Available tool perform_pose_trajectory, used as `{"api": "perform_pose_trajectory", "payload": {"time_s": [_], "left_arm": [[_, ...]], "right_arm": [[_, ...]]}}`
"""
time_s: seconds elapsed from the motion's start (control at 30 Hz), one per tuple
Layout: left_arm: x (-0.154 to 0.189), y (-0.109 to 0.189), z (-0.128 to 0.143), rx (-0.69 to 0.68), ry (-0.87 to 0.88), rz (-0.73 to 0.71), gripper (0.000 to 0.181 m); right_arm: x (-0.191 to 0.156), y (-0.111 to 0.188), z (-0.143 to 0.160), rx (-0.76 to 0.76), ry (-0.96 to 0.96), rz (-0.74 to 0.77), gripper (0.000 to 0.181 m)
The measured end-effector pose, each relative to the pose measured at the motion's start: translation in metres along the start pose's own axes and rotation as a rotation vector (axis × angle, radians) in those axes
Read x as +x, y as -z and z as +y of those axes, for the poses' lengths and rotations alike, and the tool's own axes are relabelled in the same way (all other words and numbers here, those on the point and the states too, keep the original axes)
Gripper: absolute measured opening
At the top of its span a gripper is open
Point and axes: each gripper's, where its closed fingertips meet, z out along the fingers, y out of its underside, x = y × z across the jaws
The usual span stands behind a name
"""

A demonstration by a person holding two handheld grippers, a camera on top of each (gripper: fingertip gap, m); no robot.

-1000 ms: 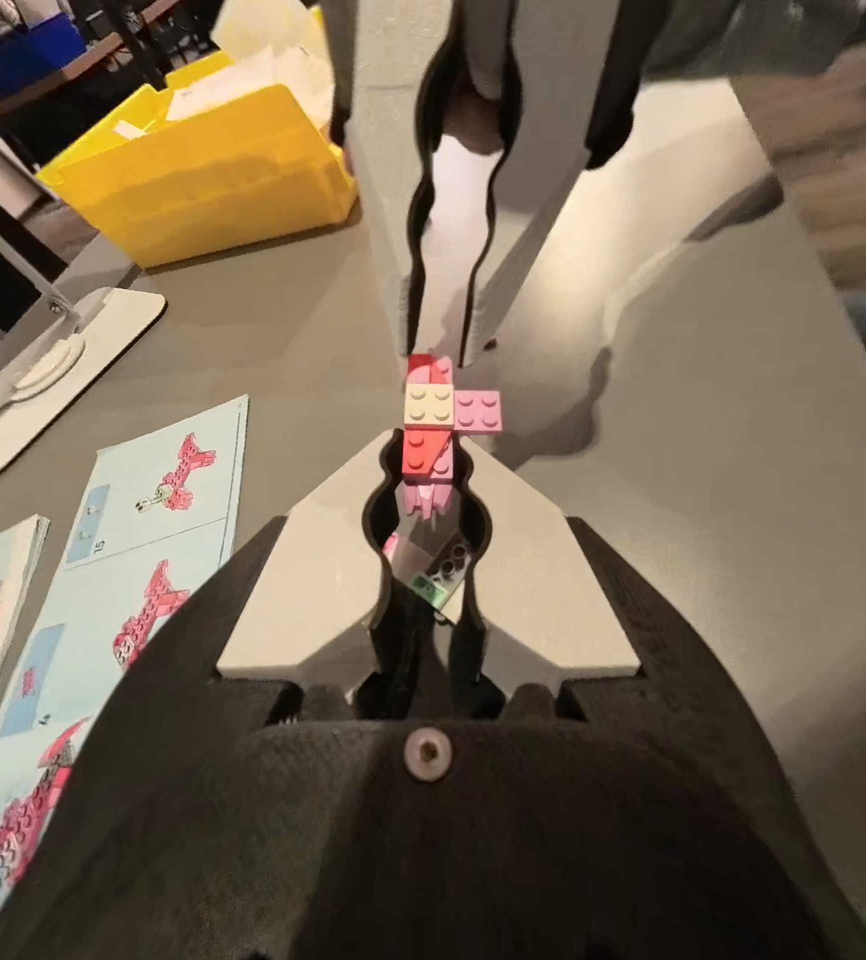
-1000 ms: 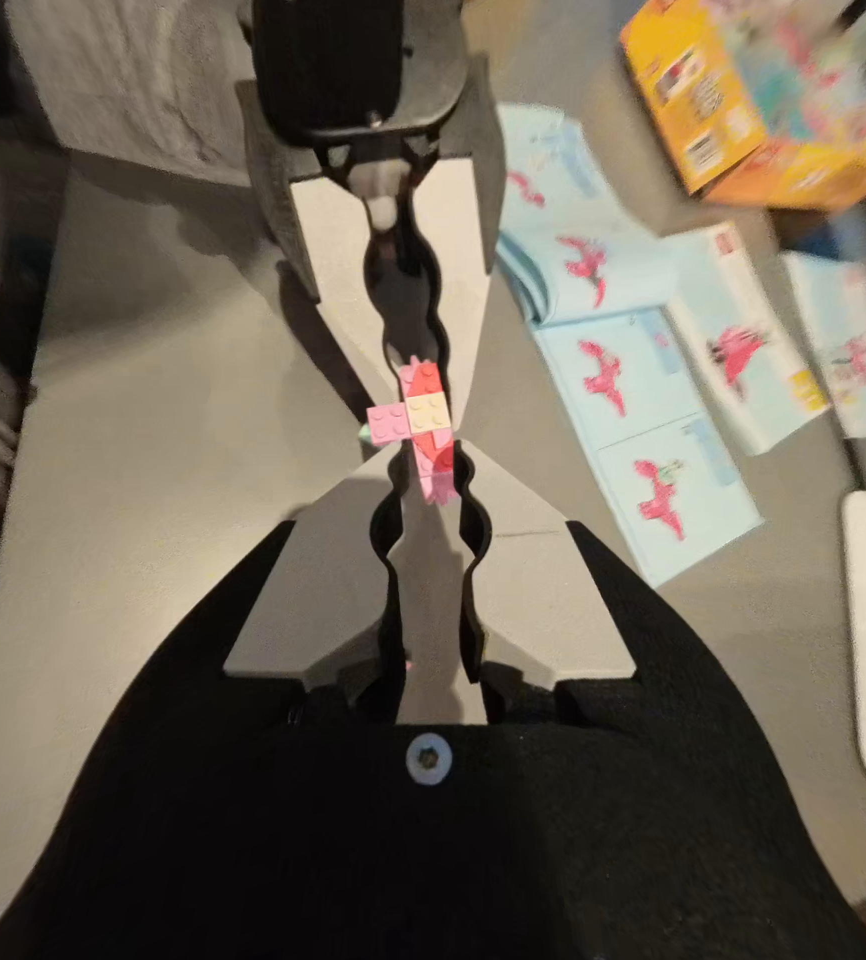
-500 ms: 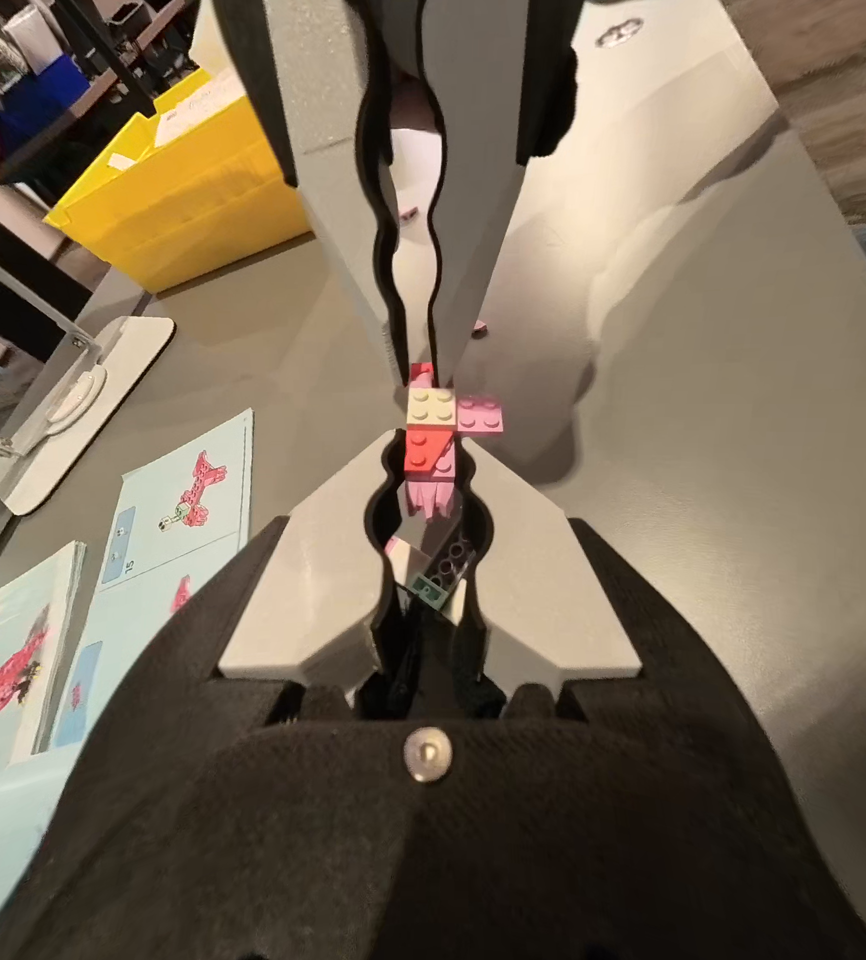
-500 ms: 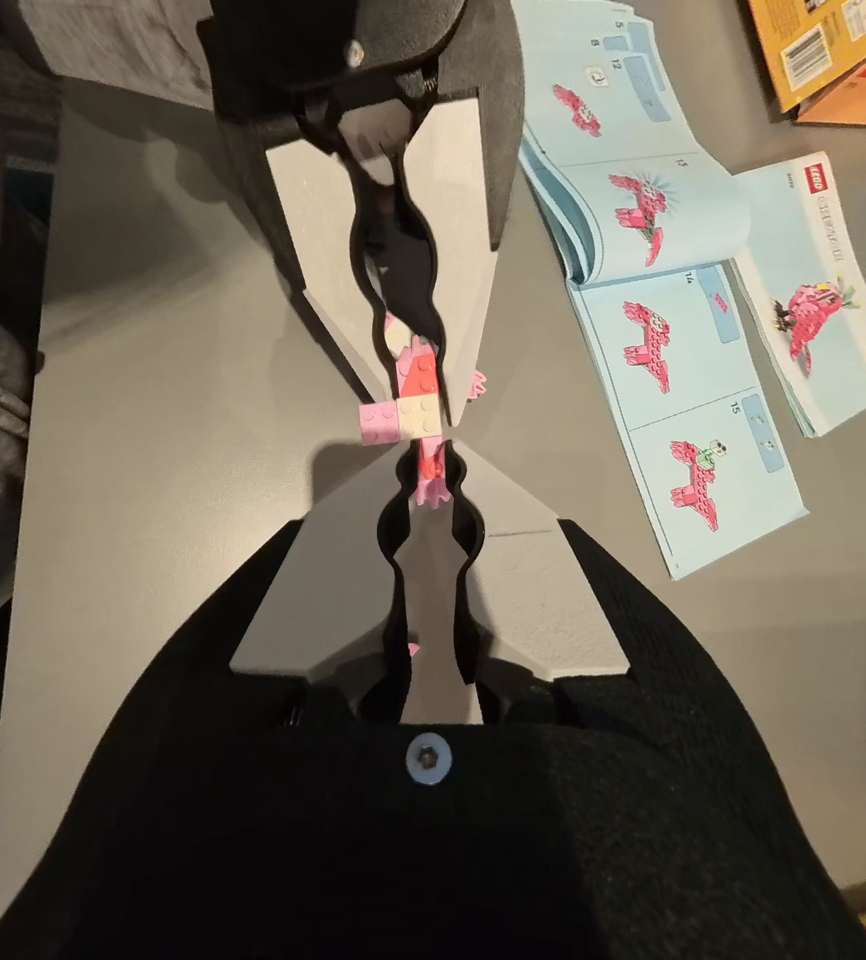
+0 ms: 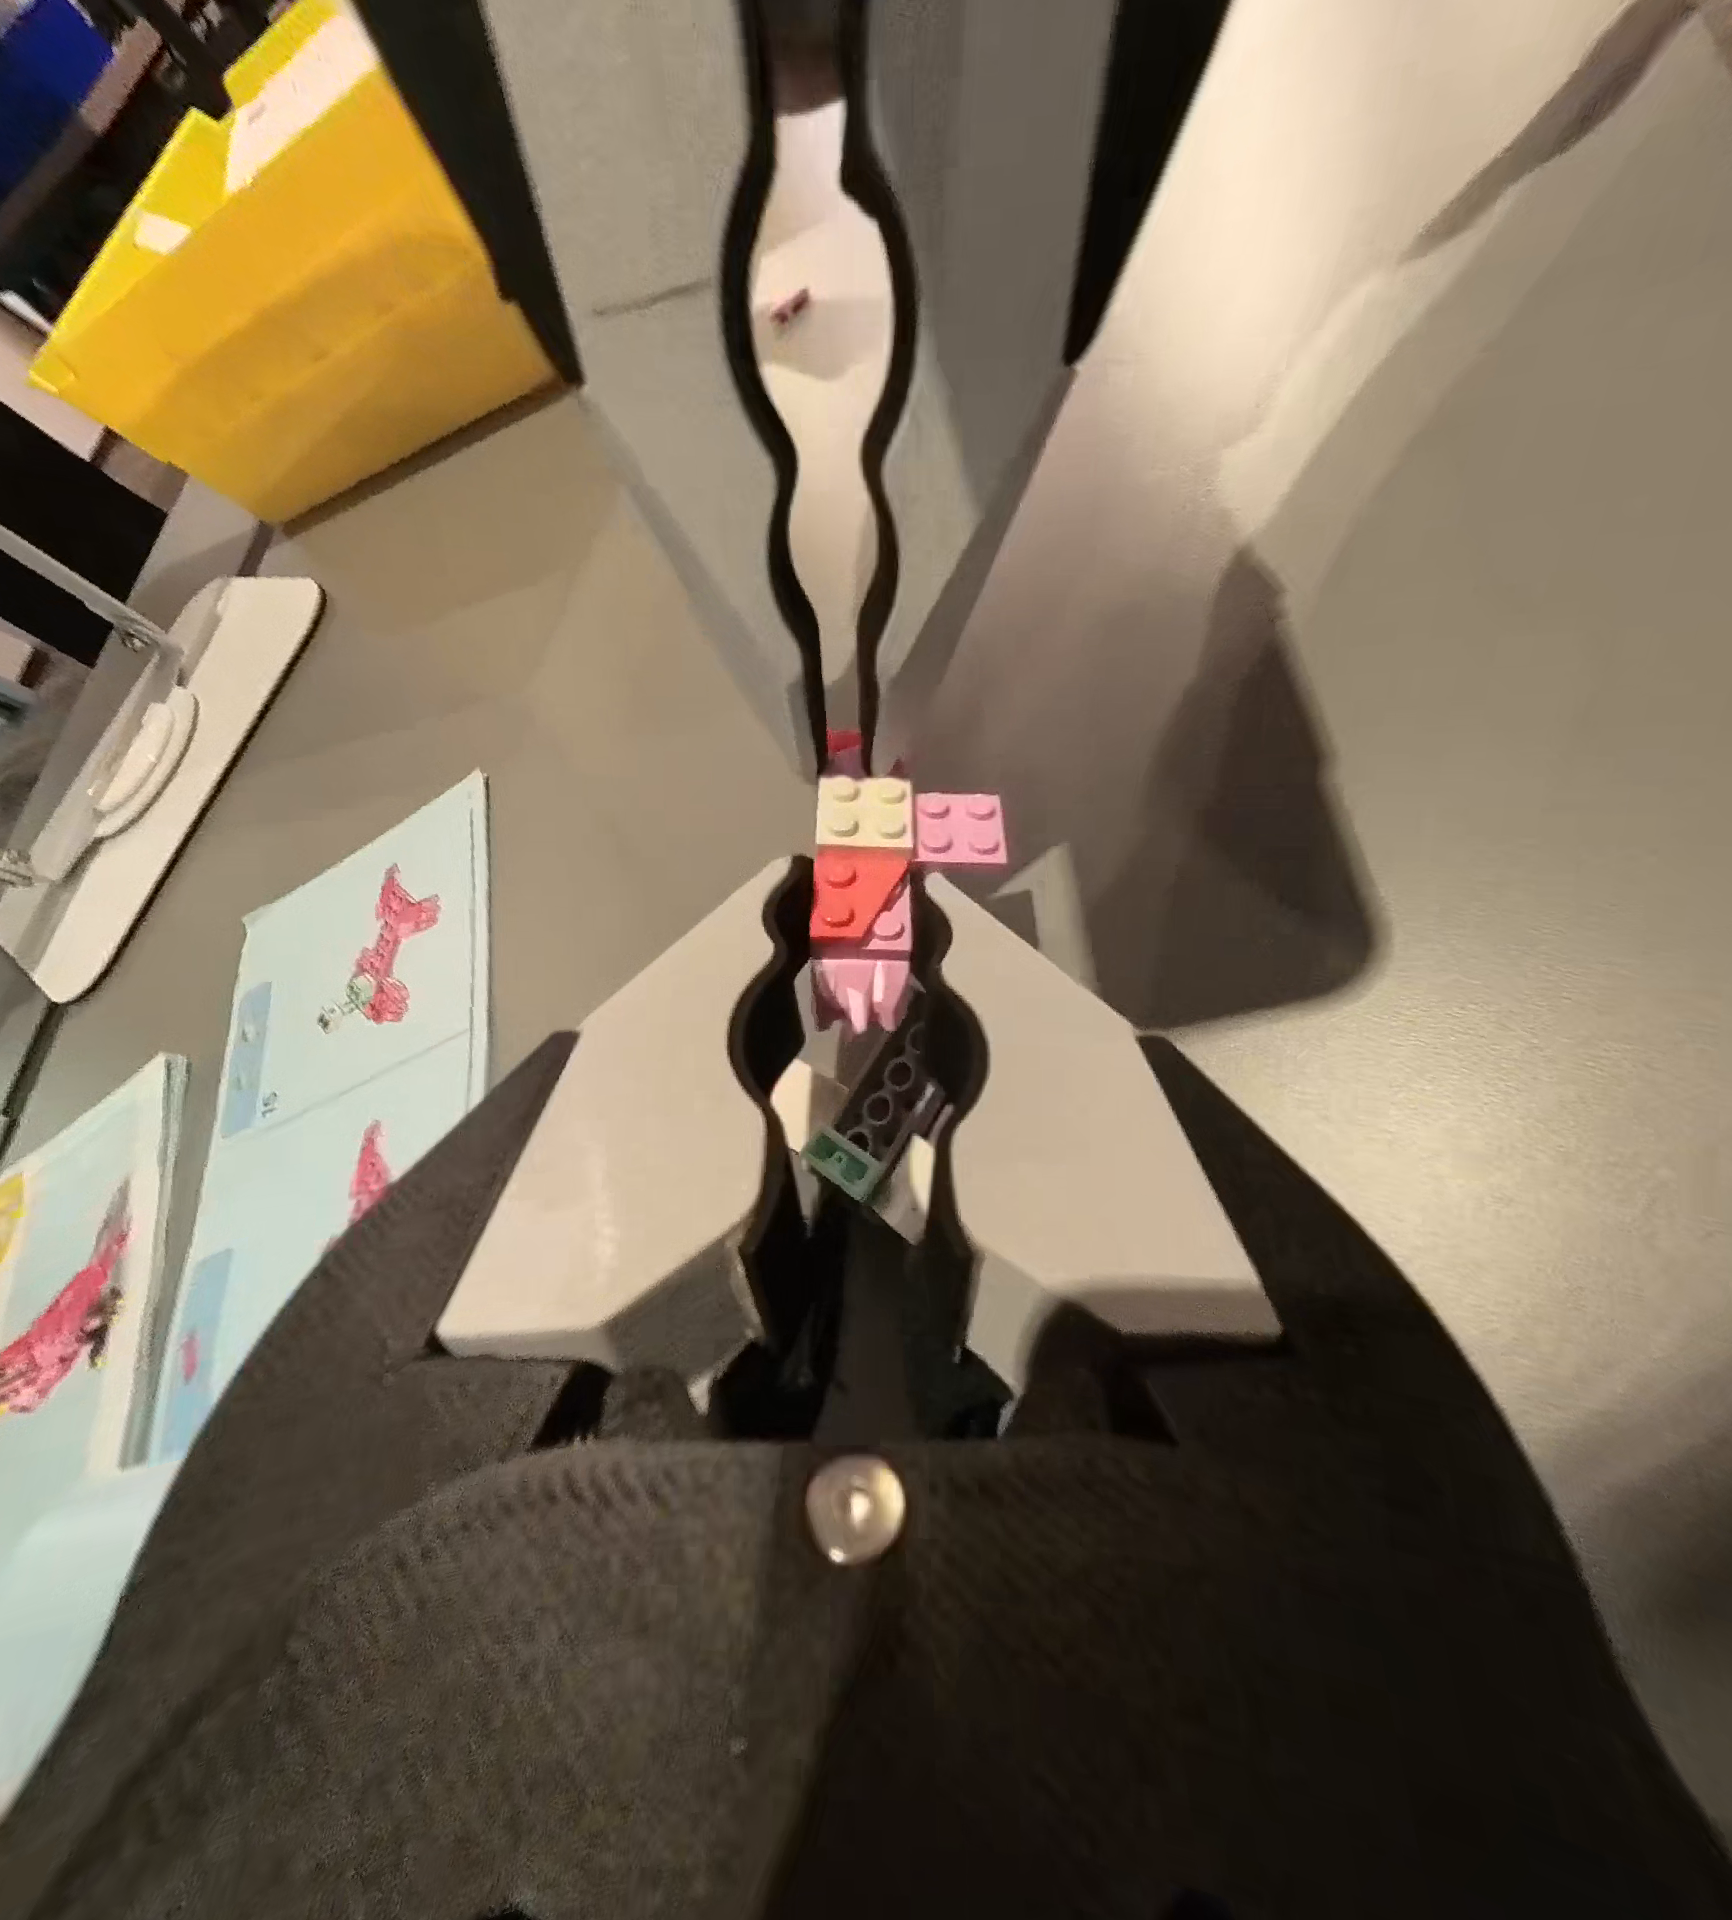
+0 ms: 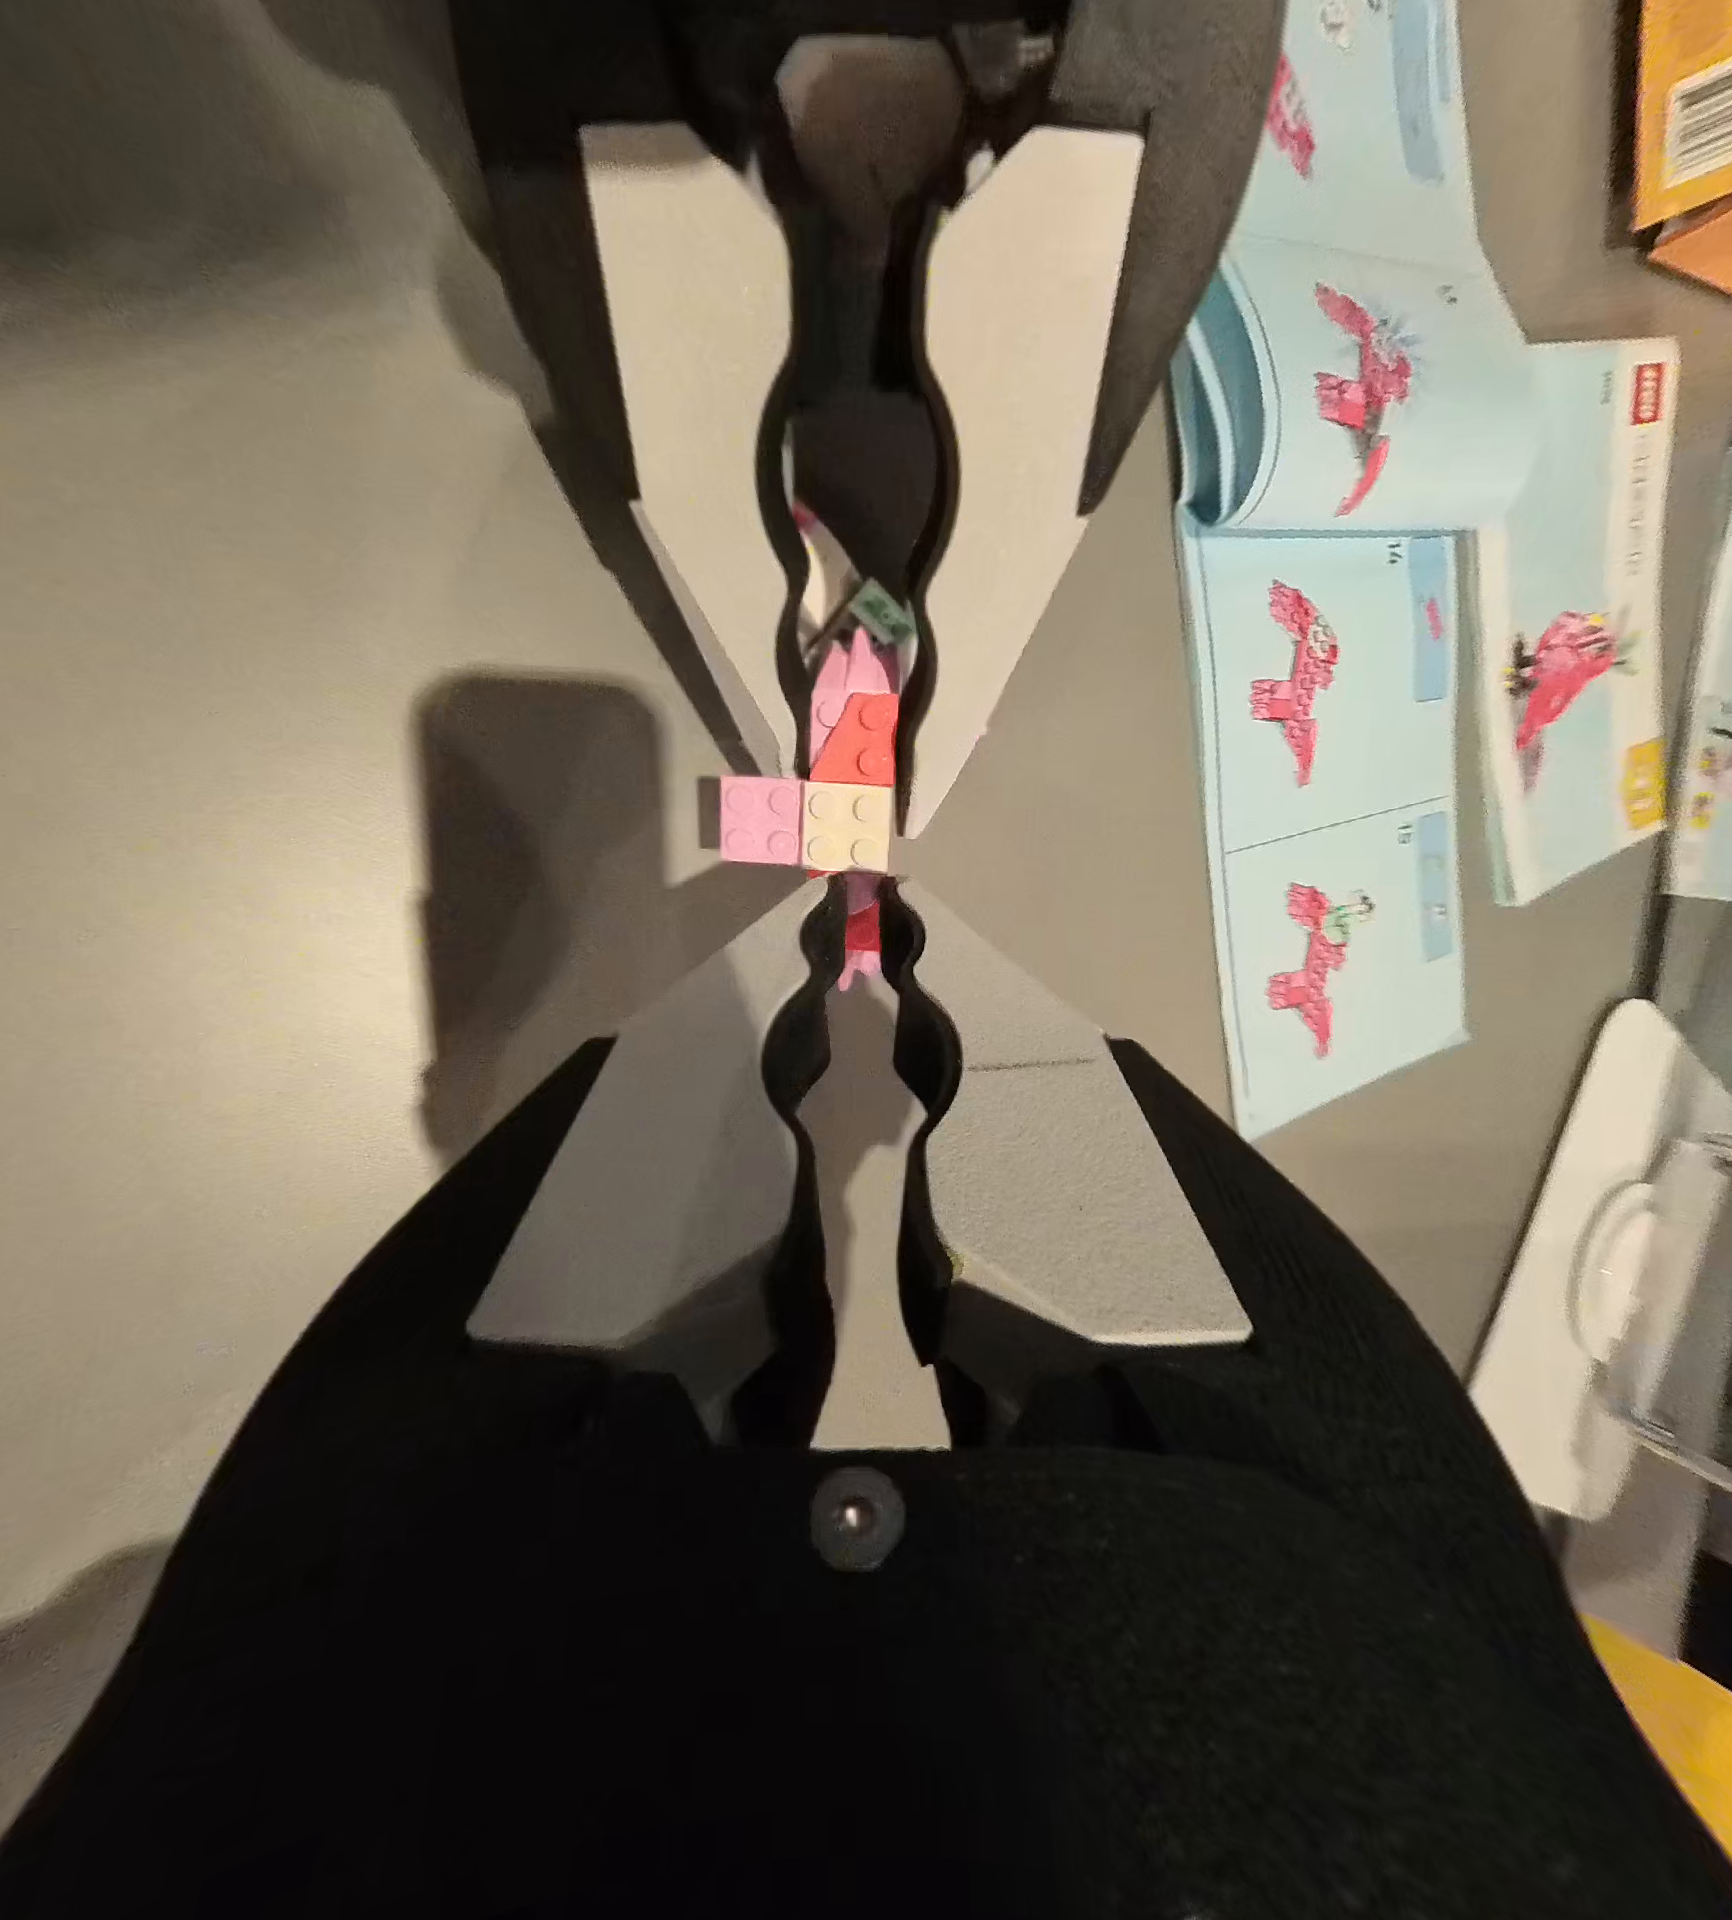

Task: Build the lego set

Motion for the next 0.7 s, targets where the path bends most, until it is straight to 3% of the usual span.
{"api": "perform_pose_trajectory", "payload": {"time_s": [0.27,0.5,0.7], "left_arm": [[-0.006,0.001,0.001,0.022,0.168,0.030,0.017],[-0.014,0.005,0.001,0.048,0.192,0.001,0.017],[-0.019,0.005,0.005,0.039,0.226,-0.008,0.017]], "right_arm": [[0.010,0.002,0.003,-0.014,0.126,0.225,0.003],[0.009,0.010,0.005,0.095,-0.131,0.113,0.004],[-0.017,-0.006,0.056,-0.061,-0.475,-0.121,0.004]]}}
